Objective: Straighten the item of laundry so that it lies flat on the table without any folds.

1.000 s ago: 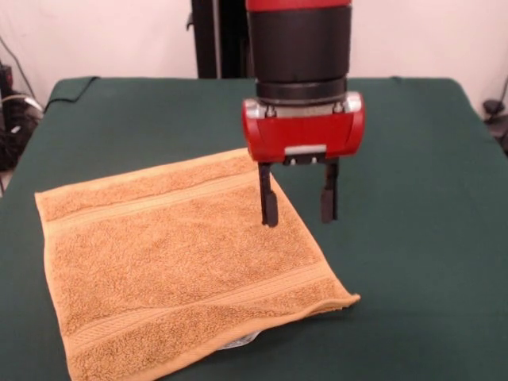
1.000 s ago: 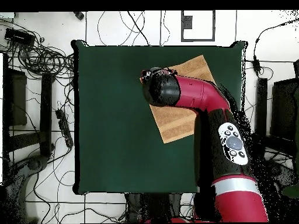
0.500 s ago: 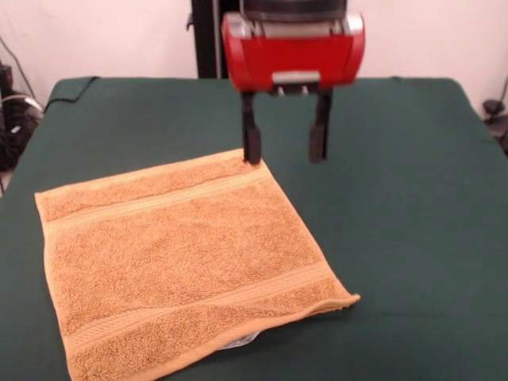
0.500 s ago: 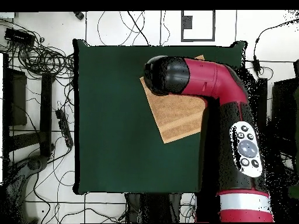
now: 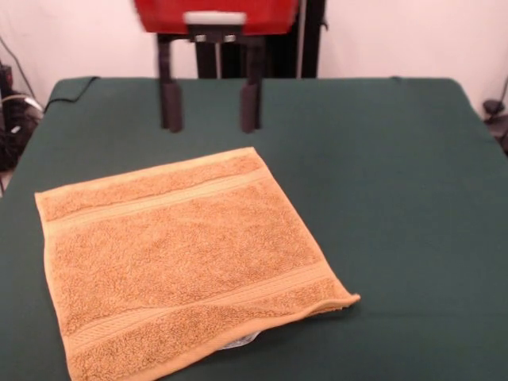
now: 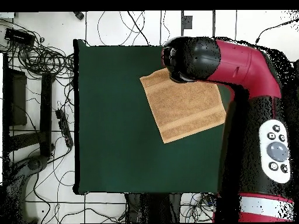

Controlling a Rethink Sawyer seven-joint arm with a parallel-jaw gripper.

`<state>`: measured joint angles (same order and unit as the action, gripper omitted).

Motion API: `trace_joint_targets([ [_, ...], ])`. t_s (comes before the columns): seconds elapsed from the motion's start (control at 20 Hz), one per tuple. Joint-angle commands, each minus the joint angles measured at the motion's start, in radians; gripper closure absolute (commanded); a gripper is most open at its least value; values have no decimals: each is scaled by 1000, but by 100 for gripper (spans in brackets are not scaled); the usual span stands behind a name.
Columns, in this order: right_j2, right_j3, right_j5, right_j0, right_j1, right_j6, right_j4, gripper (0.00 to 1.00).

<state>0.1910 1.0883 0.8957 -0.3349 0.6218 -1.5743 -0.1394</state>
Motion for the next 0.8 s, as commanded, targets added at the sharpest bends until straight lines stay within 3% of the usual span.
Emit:
trace_joint_targets([
  [0.05, 123, 51, 22, -26, -135, 124, -10, 0],
  [0.8, 219, 203, -280, -105, -234, 64, -10, 0],
])
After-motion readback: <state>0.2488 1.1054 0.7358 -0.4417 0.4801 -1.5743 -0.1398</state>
